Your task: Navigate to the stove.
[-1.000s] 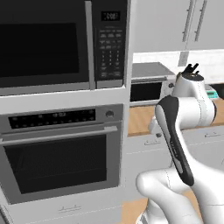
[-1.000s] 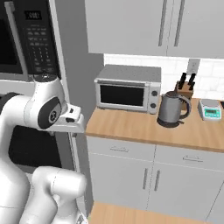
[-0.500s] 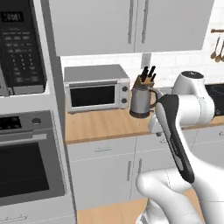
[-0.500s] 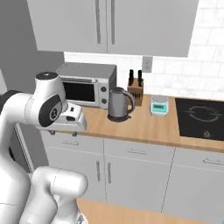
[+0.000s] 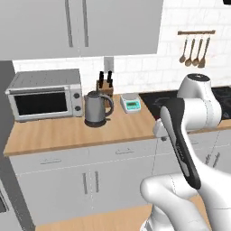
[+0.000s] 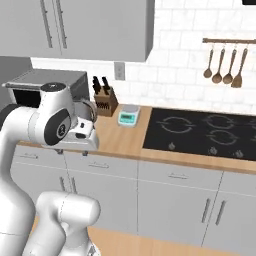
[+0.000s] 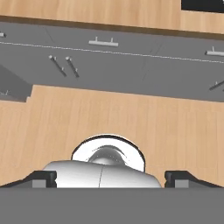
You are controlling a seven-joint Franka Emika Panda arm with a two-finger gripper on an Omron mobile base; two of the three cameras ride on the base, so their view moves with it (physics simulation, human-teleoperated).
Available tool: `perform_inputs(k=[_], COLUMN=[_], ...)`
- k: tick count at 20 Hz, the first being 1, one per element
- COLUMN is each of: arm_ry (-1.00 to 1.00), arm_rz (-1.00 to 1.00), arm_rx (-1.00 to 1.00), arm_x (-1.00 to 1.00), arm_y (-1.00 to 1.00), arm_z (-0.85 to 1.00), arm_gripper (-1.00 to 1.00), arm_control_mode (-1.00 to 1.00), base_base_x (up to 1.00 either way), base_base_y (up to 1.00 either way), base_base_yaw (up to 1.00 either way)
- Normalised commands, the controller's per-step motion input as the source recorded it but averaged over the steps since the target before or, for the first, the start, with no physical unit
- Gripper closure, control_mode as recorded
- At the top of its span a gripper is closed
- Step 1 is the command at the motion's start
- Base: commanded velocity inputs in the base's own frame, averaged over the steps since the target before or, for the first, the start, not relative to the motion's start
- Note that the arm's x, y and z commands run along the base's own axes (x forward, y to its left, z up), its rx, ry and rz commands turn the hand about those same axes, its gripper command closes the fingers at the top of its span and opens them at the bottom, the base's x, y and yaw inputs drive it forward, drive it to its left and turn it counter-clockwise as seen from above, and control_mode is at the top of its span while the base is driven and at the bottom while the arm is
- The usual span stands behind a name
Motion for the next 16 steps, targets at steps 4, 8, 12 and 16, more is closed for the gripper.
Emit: perform_inputs(k=[4, 8, 12, 16], arm_ry=[0.00, 0.00, 0.00, 0.00], arm_rz=[0.00, 0.00, 0.00, 0.00], arm_rx=[0.00, 0.00, 0.00, 0.00], arm_x=[0.00, 0.00, 0.00, 0.00], arm_y=[0.00, 0.00, 0.00, 0.00], arm_z=[0.00, 0.00, 0.00, 0.00], arm_gripper=[-1.00, -1.00, -1.00, -1.00], arm_control_mode=[1.00, 1.00, 1.00, 1.00], base_base_x=[0.01, 0.12, 0.30, 0.49], base_base_y=[-1.00, -1.00, -1.00, -0.87], base_base_yaw=[0.00, 0.00, 0.00, 0.00])
